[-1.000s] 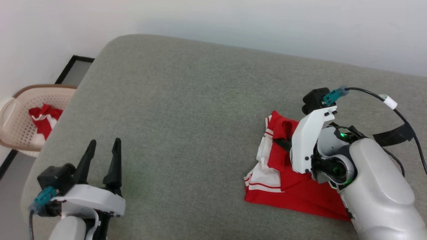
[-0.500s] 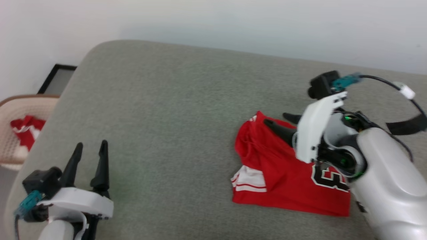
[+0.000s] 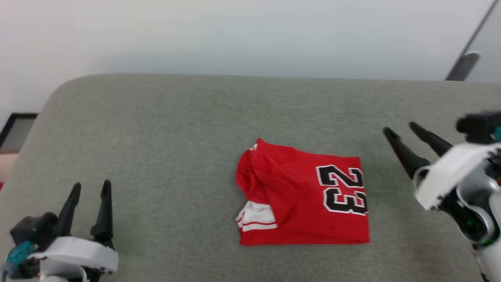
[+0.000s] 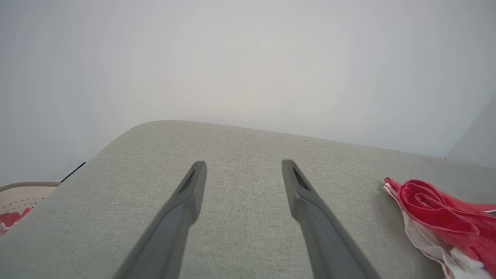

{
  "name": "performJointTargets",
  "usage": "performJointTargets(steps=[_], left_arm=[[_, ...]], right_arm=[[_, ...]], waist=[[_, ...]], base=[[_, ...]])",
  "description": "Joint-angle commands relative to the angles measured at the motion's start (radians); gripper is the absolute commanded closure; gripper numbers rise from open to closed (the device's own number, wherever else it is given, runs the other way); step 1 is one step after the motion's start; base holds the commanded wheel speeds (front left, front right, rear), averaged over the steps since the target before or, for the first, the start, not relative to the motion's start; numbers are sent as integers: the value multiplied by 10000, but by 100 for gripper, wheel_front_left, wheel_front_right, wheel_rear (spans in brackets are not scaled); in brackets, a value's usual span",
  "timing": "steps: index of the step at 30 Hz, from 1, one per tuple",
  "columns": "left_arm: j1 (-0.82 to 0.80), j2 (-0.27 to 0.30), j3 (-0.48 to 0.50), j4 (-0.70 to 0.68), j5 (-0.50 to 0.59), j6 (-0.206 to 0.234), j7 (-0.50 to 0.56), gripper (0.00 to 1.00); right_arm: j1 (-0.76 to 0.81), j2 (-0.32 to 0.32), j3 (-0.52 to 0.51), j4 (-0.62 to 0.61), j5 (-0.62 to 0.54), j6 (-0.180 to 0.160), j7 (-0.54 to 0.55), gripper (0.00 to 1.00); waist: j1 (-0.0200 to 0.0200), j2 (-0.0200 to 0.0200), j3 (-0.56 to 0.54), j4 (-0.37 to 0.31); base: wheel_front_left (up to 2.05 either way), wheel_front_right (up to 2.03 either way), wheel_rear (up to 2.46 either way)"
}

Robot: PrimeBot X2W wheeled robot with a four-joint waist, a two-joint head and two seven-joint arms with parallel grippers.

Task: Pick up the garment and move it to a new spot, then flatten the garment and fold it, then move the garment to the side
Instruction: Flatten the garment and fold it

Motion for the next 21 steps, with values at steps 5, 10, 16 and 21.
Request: performJointTargets(steps=[5,10,16,21], left_arm=[[407,15,131,-173,127,-39,1,0],[662,41,206,-275,188,-36,1,0],[952,57,348,-403,141,-37,1,0],[1147,100,344,-453,130,-35,1,0]], right_arm=[[922,-396,-377,-89,-614,-16,-1410,0],[1681,-536,-771,114,-1134,-16,-2749,0],[2447,-430,-1257,438,-1725,-16,-3937,0],[2966,-171,-1517,595,-1910,-16,-4359,0]], waist=[[0,0,-446,-614],[0,0,-692,-768],[0,0,-849,-853],[0,0,-924,-904]], base=[[0,0,0],[0,0,0],[0,0,0],[0,0,0]])
